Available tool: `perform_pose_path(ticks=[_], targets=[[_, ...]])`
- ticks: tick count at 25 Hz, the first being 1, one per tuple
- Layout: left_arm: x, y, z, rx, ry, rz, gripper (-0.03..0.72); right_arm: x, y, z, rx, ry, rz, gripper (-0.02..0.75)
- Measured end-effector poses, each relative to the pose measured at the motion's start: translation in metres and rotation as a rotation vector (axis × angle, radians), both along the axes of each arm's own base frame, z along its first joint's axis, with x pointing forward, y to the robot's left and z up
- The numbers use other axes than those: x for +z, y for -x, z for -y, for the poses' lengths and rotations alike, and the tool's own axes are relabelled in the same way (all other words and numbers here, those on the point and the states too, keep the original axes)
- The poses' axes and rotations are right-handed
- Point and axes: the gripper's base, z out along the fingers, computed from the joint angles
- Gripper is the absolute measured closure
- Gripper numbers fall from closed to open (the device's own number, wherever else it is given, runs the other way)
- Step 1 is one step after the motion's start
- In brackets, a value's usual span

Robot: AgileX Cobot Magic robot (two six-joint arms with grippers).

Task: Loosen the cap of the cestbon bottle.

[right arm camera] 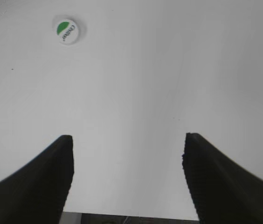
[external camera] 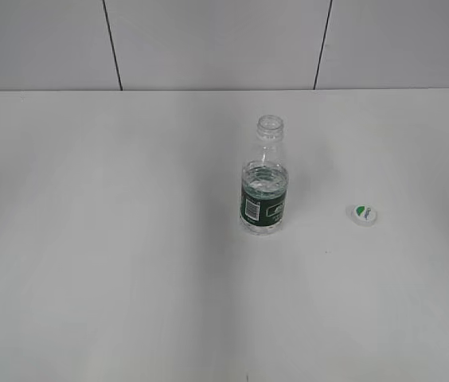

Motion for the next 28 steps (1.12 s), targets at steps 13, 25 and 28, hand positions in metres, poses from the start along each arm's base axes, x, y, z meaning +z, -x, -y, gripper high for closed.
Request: perform_pose_path(ticks=[13, 25, 28], targets=[[0.019, 0.030, -0.011, 0.016, 0.091, -0.094, 0.152, 0.035, 0.039, 0.013, -0.002, -0.019, 0.060, 0.182], [0.017, 0.098, -0.016, 0.006, 0.102, -0.078, 0.154, 0.080, 0.104, 0.014, 0.007, -0.059, 0.266, 0.182], [0.016, 0.115, -0.017, 0.004, 0.106, -0.052, 0.157, 0.089, 0.122, 0.014, 0.010, -0.072, 0.329, 0.182]])
